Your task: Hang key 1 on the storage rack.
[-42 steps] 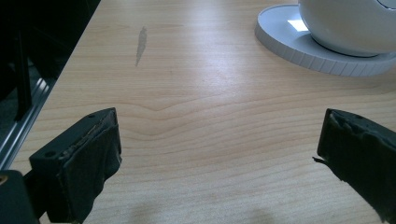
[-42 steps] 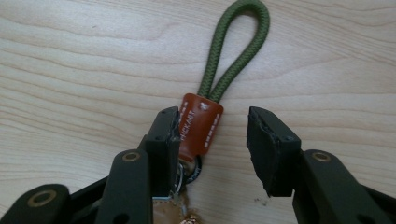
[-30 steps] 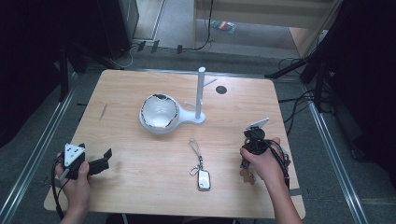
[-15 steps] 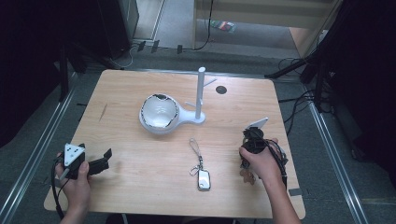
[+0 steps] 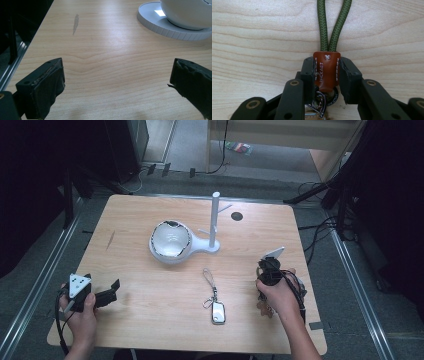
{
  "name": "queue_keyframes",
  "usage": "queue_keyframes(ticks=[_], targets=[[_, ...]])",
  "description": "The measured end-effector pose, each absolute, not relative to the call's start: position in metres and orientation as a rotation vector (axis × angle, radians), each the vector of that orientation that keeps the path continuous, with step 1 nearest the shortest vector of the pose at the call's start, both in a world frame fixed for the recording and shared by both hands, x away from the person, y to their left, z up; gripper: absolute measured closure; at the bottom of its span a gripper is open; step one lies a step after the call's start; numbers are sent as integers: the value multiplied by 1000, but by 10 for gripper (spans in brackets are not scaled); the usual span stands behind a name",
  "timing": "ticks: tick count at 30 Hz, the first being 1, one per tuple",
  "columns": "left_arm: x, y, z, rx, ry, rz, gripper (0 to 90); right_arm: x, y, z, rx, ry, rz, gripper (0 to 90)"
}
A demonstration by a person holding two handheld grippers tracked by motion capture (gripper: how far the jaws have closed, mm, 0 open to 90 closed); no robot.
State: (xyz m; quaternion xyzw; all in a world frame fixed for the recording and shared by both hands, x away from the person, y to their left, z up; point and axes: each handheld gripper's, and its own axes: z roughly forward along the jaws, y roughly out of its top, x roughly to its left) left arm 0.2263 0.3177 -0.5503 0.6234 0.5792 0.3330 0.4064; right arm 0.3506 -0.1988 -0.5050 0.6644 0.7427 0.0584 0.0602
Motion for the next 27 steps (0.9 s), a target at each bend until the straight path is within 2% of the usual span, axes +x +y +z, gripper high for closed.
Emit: queue_keyframes(ticks=[8, 27], targets=[[226, 318, -550, 1572, 1461, 839, 0, 346, -204, -502, 1991, 2231, 319, 698], [226, 317, -550, 1574, 1459, 844, 0, 332, -206, -447, 1797, 2077, 761, 700]])
